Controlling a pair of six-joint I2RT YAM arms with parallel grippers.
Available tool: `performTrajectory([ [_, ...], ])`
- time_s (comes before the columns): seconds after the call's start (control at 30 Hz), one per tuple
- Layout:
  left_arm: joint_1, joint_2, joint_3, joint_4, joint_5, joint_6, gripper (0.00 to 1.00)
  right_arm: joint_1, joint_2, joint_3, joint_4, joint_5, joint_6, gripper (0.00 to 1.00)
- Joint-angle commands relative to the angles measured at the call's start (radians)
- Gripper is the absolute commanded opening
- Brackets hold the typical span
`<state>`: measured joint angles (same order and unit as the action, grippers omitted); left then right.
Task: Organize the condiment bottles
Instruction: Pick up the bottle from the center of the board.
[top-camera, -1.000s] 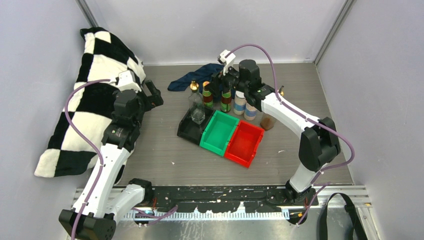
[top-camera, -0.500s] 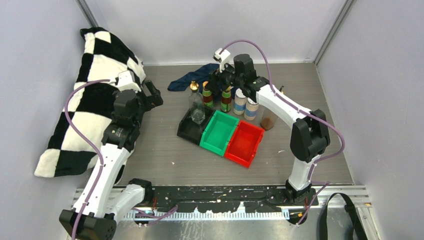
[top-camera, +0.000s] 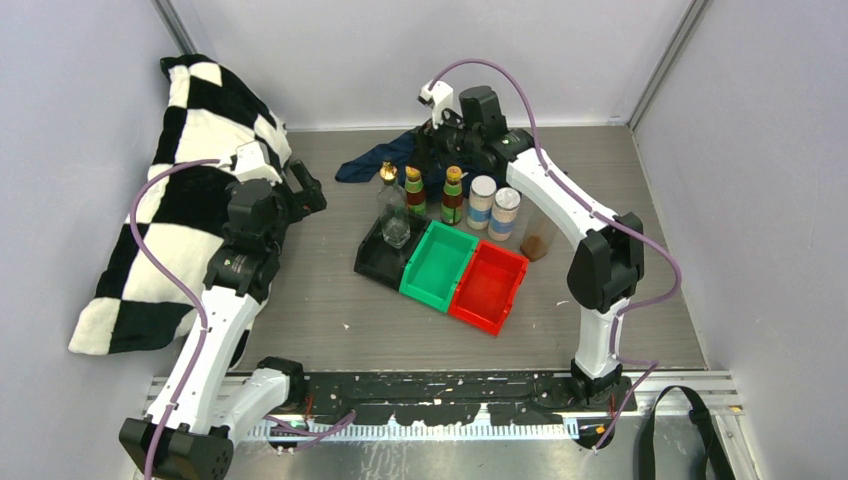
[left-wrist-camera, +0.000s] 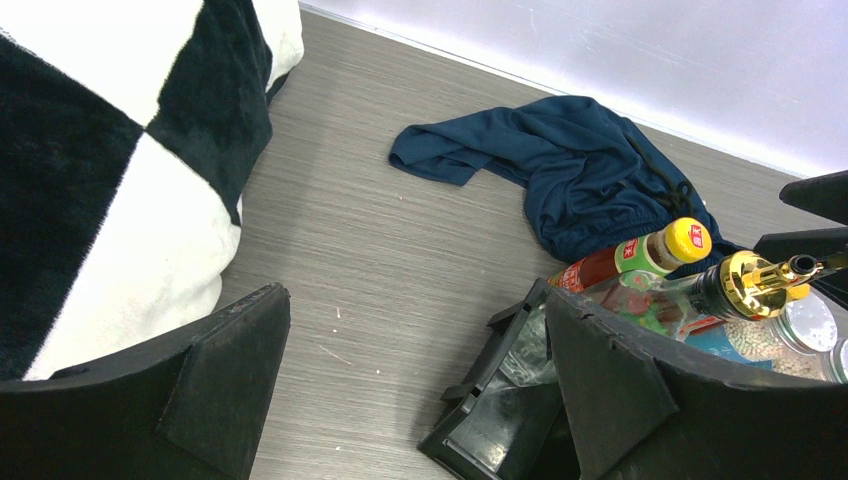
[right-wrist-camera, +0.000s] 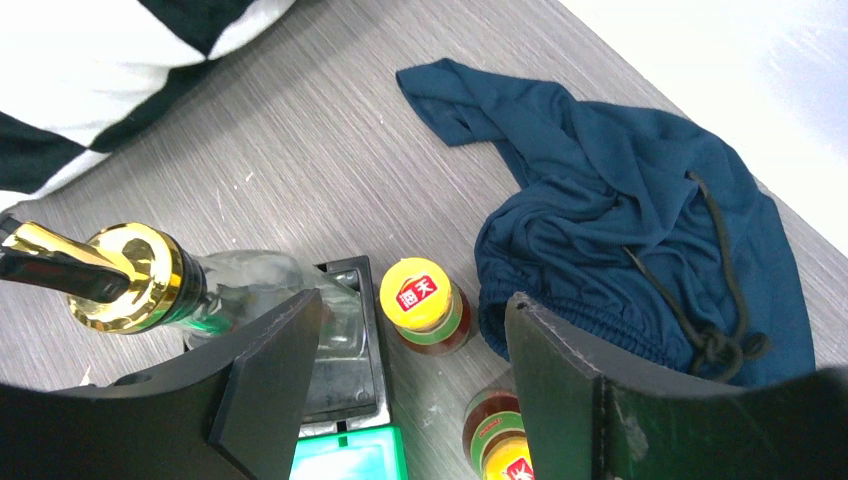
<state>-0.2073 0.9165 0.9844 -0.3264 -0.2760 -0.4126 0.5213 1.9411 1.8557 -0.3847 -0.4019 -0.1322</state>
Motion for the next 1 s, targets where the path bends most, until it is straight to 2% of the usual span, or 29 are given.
performTrajectory([
  [0.0, 0.006, -0.003, 0.0, 0.046, 0.008, -0.007, 1.0, -0.004, 0.02, 0.053, -0.079, 0.008, -0.026, 0.72],
  [0.3, 0.006, -0.001, -0.001, 0.049, 0.008, -0.008, 1.0, -0.003, 0.053, 0.115, -0.156, 0.006, -0.061, 0.72],
  [0.97, 0.038, -0.006, -0.001, 0.057, 0.045, -0.026, 1.0, 0.009, 0.106, 0.153, -0.179, 0.014, -0.087, 0.7],
])
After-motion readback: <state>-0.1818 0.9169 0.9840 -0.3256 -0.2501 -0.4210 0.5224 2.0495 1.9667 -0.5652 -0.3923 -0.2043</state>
